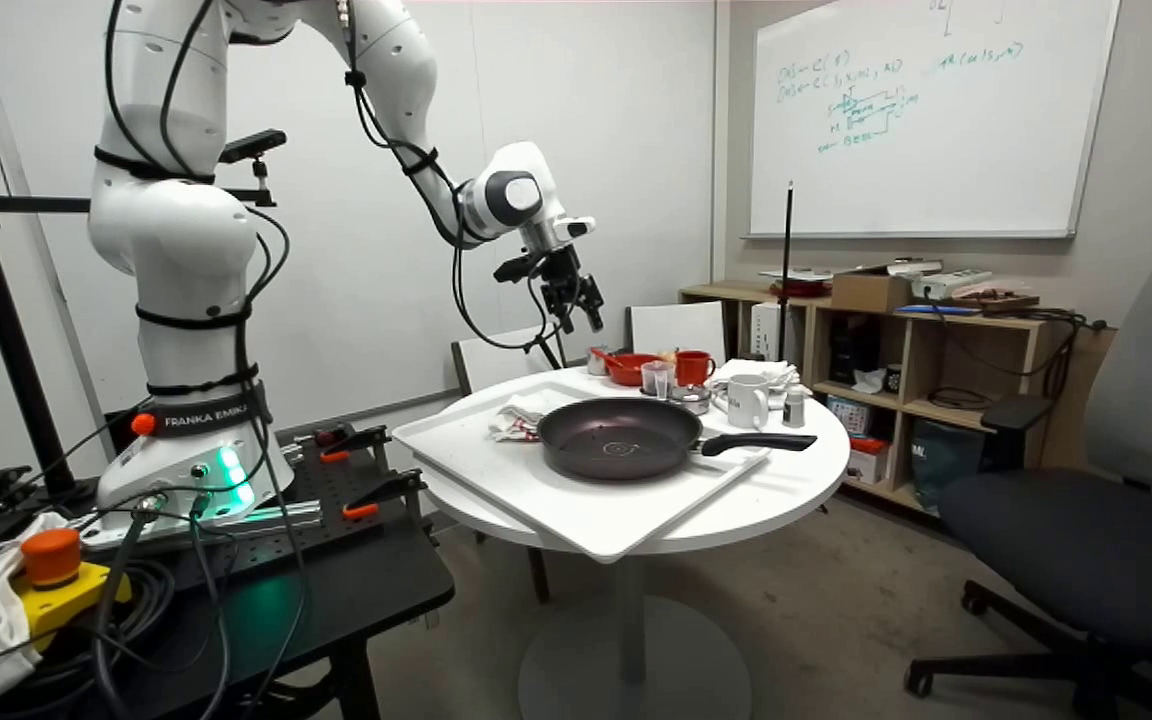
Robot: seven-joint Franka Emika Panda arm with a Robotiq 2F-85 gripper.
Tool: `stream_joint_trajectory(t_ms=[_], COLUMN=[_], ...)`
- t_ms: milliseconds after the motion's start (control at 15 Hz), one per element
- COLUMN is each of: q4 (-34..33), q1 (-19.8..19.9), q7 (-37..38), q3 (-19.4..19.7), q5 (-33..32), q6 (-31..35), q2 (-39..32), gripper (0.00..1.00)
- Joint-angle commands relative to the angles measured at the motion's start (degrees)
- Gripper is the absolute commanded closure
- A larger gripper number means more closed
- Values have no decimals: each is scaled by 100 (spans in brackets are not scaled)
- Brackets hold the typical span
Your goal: Pick up the napkin from the table and wipe the pan
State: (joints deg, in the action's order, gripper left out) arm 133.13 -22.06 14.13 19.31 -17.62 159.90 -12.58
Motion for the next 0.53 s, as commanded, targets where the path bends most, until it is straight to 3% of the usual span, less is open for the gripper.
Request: stream_joint_trajectory(t_ms=[0, 267, 467], q4=[-29, 53, -14], q1=[572, 1018, 1195], q7=[282, 137, 132], q3=[-478, -825, -975], q5=[-313, -325, -275], q6=[-592, -877, -739], q2=[104, 164, 21], gripper=[0, 0, 0])
